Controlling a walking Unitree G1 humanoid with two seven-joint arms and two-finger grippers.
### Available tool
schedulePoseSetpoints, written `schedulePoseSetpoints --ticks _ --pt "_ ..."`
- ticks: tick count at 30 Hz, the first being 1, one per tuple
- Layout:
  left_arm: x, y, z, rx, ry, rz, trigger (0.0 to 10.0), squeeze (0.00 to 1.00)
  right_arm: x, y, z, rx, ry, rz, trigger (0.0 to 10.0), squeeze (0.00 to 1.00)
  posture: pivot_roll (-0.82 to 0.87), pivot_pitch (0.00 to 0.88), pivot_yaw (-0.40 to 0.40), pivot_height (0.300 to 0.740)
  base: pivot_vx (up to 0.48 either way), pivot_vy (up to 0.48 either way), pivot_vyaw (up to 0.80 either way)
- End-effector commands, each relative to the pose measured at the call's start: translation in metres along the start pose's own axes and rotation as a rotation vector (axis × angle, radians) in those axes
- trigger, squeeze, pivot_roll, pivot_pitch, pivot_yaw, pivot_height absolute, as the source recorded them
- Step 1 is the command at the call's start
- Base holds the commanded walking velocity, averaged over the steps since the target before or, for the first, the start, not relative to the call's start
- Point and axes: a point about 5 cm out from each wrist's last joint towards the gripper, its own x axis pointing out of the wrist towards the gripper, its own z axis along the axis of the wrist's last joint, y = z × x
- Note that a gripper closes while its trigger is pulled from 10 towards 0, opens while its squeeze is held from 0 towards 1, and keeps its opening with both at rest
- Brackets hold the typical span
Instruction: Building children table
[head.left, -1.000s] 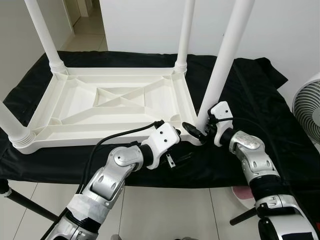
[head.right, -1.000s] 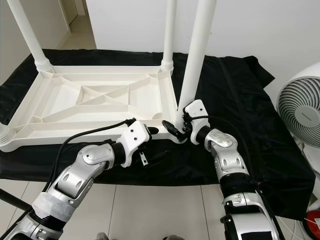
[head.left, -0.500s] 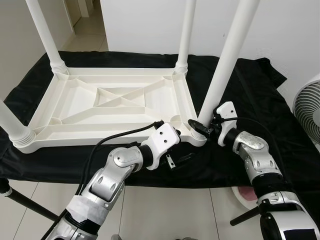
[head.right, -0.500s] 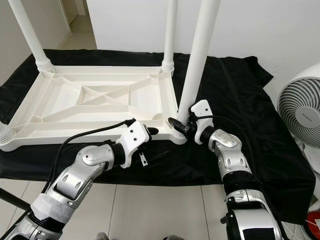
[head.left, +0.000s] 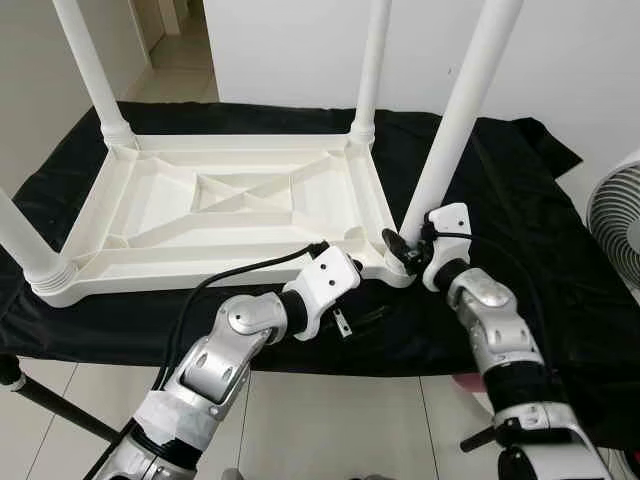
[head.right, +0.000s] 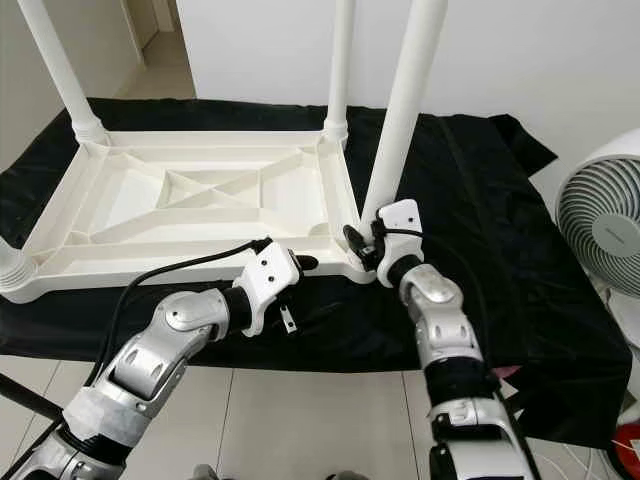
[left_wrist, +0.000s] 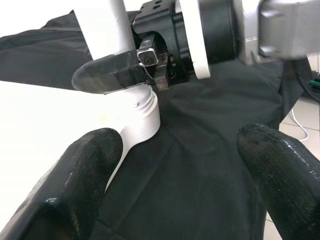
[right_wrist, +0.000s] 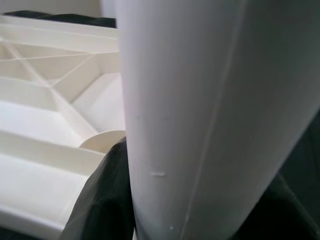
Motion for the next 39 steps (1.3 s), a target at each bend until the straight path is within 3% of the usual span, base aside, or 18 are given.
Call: schedulePoseSetpoints --ticks 1,3,4,6,12,18,19,26,30,34,35,39 --pt "0.0 0.0 -0.001 -0.006 0.006 0.002 10.0 0.0 -0.005 -0.007 -0.005 -0.005 0.036 -0.087 10.0 0.0 -0.14 0.057 0.011 0.74 0.0 0.0 0.0" --pt "0.002 0.0 -0.001 -0.005 0.003 -0.003 10.0 0.0 -0.015 0.005 -0.007 0.014 0.043 -0.252 10.0 0.0 -0.15 0.054 0.007 0.74 0.0 0.0 0.0" --pt "0.002 0.0 -0.001 -0.005 0.003 -0.003 10.0 0.0 -0.015 0.005 -0.007 0.014 0.043 -0.252 10.0 0.0 -0.15 0.054 0.007 0.74 0.0 0.0 0.0" --pt "0.003 0.001 0.0 -0.004 0.001 -0.004 10.0 0.0 -0.024 0.016 -0.01 0.033 0.051 -0.375 10.0 0.0 -0.14 0.049 0.002 0.74 0.0 0.0 0.0" --pt "0.004 0.003 0.001 0.003 -0.002 -0.004 10.0 0.0 -0.027 0.034 -0.012 0.096 0.055 -0.392 10.0 0.0 -0.14 0.045 0.005 0.74 0.0 0.0 0.0" --pt "0.004 0.002 0.001 0.004 -0.002 -0.008 10.0 0.0 -0.027 0.039 -0.006 0.118 0.056 -0.362 10.0 0.0 -0.14 0.045 0.005 0.74 0.0 0.0 0.0" --pt "0.004 0.001 0.001 0.005 -0.004 -0.008 10.0 0.0 -0.026 0.04 -0.005 0.126 0.053 -0.35 10.0 1.0 -0.14 0.037 -0.002 0.74 0.0 0.0 0.0" --pt "0.004 0.001 0.001 0.004 -0.003 -0.005 10.0 0.0 -0.024 0.037 0.001 0.151 0.015 -0.265 10.0 1.0 -0.14 0.03 -0.005 0.74 0.0 0.0 0.0" --pt "0.004 0.0 0.0 0.004 -0.002 -0.006 10.0 0.0 -0.023 0.032 0.0 0.141 0.015 -0.104 10.0 1.0 -0.14 0.027 -0.006 0.74 0.0 0.0 0.0" --pt "0.005 0.0 0.0 0.004 -0.002 -0.007 10.0 0.0 -0.023 0.03 0.0 0.127 0.018 -0.058 10.0 1.0 -0.14 0.027 -0.006 0.74 0.0 0.0 0.0" --pt "0.005 0.0 0.001 0.005 -0.004 -0.008 10.0 0.0 -0.022 0.022 0.0 0.088 0.02 0.029 10.0 0.0 -0.14 0.026 -0.006 0.74 0.0 0.0 0.0" --pt "0.006 0.001 0.001 0.006 -0.006 -0.008 10.0 0.0 -0.021 0.012 -0.001 0.033 0.033 0.142 10.0 0.0 -0.14 0.024 -0.005 0.74 0.0 0.0 0.0"
